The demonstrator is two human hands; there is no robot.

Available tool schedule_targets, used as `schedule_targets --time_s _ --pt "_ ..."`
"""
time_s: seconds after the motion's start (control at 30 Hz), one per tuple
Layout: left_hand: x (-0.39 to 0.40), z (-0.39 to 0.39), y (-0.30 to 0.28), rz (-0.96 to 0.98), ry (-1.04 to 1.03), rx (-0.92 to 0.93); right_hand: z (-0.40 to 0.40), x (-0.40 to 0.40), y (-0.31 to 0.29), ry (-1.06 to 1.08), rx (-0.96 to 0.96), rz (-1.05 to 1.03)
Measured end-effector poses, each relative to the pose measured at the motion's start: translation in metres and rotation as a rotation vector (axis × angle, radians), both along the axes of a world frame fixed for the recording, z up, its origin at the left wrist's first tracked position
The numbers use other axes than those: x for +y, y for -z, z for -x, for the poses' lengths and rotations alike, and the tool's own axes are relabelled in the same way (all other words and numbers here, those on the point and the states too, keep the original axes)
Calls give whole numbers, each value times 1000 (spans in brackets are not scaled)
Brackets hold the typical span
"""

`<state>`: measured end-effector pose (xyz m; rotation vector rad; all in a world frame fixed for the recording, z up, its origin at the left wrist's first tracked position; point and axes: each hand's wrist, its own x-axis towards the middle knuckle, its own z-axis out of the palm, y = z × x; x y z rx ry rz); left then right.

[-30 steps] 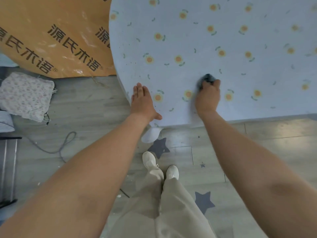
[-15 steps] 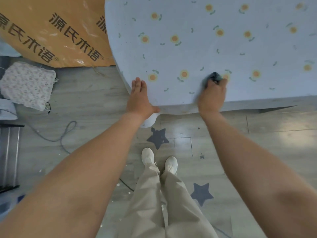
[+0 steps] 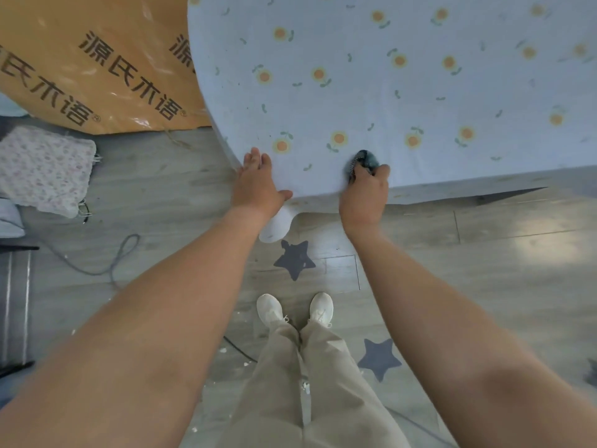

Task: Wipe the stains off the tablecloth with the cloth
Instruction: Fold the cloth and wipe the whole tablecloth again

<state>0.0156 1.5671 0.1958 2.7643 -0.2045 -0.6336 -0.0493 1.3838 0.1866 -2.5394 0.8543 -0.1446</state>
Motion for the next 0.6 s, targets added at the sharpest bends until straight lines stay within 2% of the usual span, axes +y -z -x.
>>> schedule_targets --time_s 0.07,0.17,0.33,0.4,0.47,0.6 --pt "1 0 -1 12 -1 5 -5 38 -1 -57 -5 -53" --pt "4 -5 -4 17 15 10 -7 83 -2 -306 2 -120" --pt "9 -21 -24 -10 91 142 -33 79 -24 -354 149 -269" --pt "12 -34 -40 20 89 200 -47 70 -43 -308 162 -368" --pt "15 -47 -55 149 42 246 -64 67 -61 -212 133 -558" --pt "18 -89 -88 417 -34 110 -123 72 -95 -54 1 -877"
